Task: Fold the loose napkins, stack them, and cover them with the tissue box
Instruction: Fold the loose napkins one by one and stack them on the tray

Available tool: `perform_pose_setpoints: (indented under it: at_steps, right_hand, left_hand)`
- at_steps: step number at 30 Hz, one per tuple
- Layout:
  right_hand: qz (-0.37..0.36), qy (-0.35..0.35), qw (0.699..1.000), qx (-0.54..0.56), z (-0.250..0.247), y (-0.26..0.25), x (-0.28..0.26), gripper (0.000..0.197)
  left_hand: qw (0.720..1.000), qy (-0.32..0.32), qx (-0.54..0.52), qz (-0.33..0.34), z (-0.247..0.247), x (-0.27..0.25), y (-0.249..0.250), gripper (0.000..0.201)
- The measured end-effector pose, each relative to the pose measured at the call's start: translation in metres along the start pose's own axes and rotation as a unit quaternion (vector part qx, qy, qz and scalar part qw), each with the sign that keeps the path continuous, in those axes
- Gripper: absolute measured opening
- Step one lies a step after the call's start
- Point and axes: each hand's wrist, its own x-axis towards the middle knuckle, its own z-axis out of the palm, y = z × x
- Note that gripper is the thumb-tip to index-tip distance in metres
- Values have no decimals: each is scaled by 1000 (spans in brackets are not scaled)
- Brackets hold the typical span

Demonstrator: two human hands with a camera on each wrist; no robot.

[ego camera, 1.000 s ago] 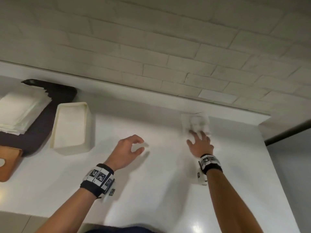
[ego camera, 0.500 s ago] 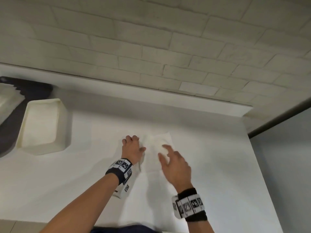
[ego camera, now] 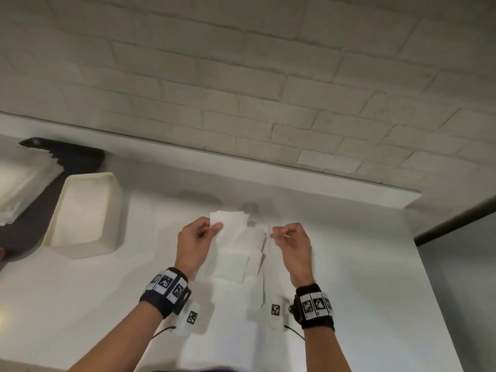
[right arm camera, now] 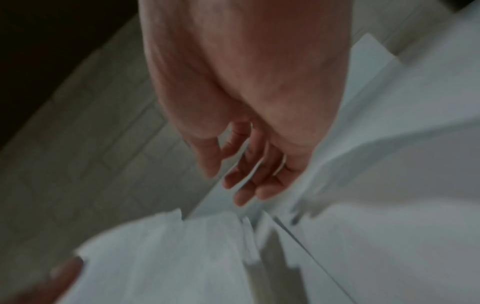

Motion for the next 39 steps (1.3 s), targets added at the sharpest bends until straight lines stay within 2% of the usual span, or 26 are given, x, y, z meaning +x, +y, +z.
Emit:
perform_pose_setpoints:
  at_steps: [2, 4, 5, 7, 9, 11, 13, 15, 17, 19, 22, 26, 28, 31, 32, 35, 37, 39]
  right_hand:
    - [-38, 33, 998, -38, -3, -15, 2, 19]
    - [-53, 49, 987, -142, 3, -20, 10, 21]
    - [-54, 35, 979, -193, 7, -18, 15, 20]
    - [-54, -58, 962, -259, 18, -15, 19, 26]
    - [-56, -173, 957, -228, 31, -9, 17, 49]
    - [-52, -230, 949, -208, 42, -7, 13, 55]
    - [-60, -219, 946, -230, 46, -6, 12, 36]
    - [-73, -176, 955, -229, 42, -12, 10, 14]
    - [-108, -144, 962, -204, 30, -27, 5, 14]
    - [-154, -147, 961, -179, 17, -55, -3, 10]
    - [-207, -199, 944, -164, 3, -105, -17, 7]
    - [-231, -246, 929, -150, -4, -165, -31, 16]
    - [-244, -226, 933, -135, 0, -182, -32, 19]
    - [-269, -153, 940, -144, 14, -188, -24, 20]
    - [-274, -133, 942, -145, 18, -186, -22, 20]
    - [-294, -87, 939, -159, 29, -178, -18, 18]
    - [-305, -69, 933, -177, 36, -173, -18, 15]
    - [-304, -64, 932, -186, 46, -172, -21, 13]
  left_hand:
    - [1000, 7, 11, 27, -7, 4, 1, 36]
    - [998, 12, 27, 51, -10, 5, 6, 32]
    - [997, 12, 36, 64, -9, 6, 8, 32]
    - [994, 4, 61, 94, -8, 4, 14, 35]
    - [991, -11, 72, 114, -9, 2, 20, 38]
    - [990, -19, 70, 121, -12, 0, 25, 36]
    - [991, -2, 63, 117, -15, -1, 34, 32]
    - [994, 31, 34, 96, -22, 5, 37, 29]
    - [994, 70, 5, 81, -32, 12, 41, 25]
    - [993, 75, -23, 84, -40, 17, 47, 20]
    - [993, 39, -53, 102, -41, 18, 69, 17]
    - [992, -38, -53, 109, -31, 19, 92, 58]
    - [990, -81, -63, 96, -24, 14, 102, 60]
    - [986, -123, -97, 57, -14, 2, 115, 27]
    - [984, -130, -114, 47, -12, -4, 121, 26]
    - [977, -120, -175, 6, -10, -15, 129, 33]
    - [971, -106, -210, -33, -12, -17, 127, 45]
    - [970, -113, -212, -39, -15, -18, 122, 53]
